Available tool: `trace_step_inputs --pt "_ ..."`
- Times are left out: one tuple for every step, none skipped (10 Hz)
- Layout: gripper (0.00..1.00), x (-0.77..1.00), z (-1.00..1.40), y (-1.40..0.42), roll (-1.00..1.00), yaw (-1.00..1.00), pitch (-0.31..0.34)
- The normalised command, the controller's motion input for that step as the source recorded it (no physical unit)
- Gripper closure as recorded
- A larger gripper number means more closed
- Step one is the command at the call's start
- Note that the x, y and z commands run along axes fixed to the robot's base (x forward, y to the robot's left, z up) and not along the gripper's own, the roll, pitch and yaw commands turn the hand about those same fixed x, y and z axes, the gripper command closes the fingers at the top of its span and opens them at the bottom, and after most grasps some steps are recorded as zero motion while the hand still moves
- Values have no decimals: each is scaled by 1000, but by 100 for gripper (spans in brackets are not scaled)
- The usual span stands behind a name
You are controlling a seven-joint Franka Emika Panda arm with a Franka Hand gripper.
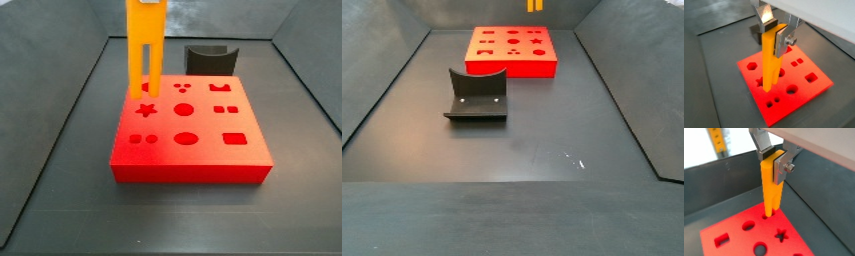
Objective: Insert the square-circle object.
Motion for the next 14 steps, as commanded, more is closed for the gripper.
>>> trace_step_inputs --pt "100 3 0 -103 -293 -749 -173" --pt "100 91 -37 -77 -277 -726 -137" --pt "100 117 -249 0 -336 -586 -107" --pt "100 343 -246 -14 -154 -740 0" --pt "100 283 -171 -23 -109 -806 0" --pt "100 -40 0 0 0 -26 -14" --pt "100 0 -9 0 -17 0 0" --pt "100 -217 -303 -200 81 0 -44" --pt "100 0 -260 -354 327 0 -41" --pt "100 0 -354 -466 447 0 -120" --pt "100 0 -106 -386 500 -31 -203" --pt "100 0 0 -180 366 -157 -60" --pt "100 -63 -34 26 30 -129 4" --pt "100 -6 -240 74 -36 -206 40"
